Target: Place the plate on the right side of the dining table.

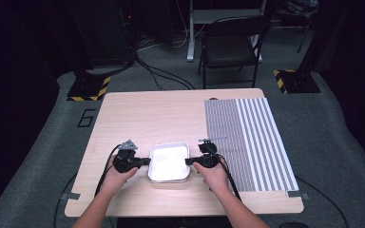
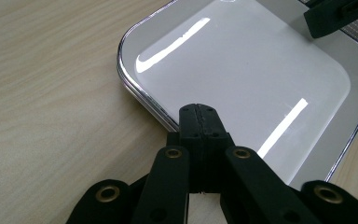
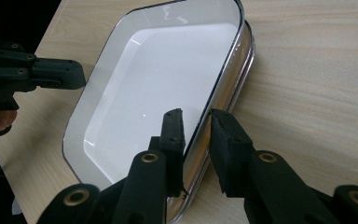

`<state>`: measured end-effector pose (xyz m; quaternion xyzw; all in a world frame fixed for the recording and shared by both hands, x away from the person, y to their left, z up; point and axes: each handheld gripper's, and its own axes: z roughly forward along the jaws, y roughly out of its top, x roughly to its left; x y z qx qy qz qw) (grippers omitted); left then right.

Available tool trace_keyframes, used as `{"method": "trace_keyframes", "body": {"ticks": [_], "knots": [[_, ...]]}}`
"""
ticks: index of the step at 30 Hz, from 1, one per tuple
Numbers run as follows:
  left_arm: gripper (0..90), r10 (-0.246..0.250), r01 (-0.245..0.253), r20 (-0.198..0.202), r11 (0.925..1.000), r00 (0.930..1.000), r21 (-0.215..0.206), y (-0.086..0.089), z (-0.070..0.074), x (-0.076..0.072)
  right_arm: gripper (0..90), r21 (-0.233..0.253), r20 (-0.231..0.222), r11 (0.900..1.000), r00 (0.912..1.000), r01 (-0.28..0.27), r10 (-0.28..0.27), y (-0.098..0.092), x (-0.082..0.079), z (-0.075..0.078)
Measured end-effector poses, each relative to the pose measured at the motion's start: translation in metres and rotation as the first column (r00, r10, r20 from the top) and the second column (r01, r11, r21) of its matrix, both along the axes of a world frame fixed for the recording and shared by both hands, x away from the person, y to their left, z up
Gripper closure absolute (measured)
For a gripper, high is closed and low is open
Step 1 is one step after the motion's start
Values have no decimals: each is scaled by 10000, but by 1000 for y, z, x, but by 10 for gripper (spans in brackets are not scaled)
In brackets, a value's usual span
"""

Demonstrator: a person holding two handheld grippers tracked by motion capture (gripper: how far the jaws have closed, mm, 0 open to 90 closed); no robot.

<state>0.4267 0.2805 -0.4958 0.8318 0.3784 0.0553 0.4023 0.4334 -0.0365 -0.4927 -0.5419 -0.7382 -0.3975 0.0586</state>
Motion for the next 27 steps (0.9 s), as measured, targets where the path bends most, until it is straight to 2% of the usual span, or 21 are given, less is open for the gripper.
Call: {"method": "trace_keyframes", "body": {"ticks": [5, 7, 14, 22, 27], "knots": [[900, -7, 6, 47, 10000, 10000, 22, -1, 0, 0, 777, 48, -115, 9998, 9997, 201, -201, 0, 1, 0], [900, 6, -6, 75, 10000, 10000, -27, 0, 1, 0, 790, -177, -186, 9996, 9996, 209, -212, 0, 1, 0], [900, 13, -13, 66, 10000, 10000, -57, -1, 1, -1, 803, -143, -489, 9990, 9978, 432, -438, 0, 3, 0], [900, -15, 15, 74, 10000, 10000, -65, -2, 0, -1, 826, -157, -368, 9977, 9971, 659, -665, 0, 3, 3], [900, 54, -53, 145, 10000, 9999, -5, -3, 0, -1, 842, 92, -416, 9964, 9957, 838, -833, -2, 5, 3]]}}
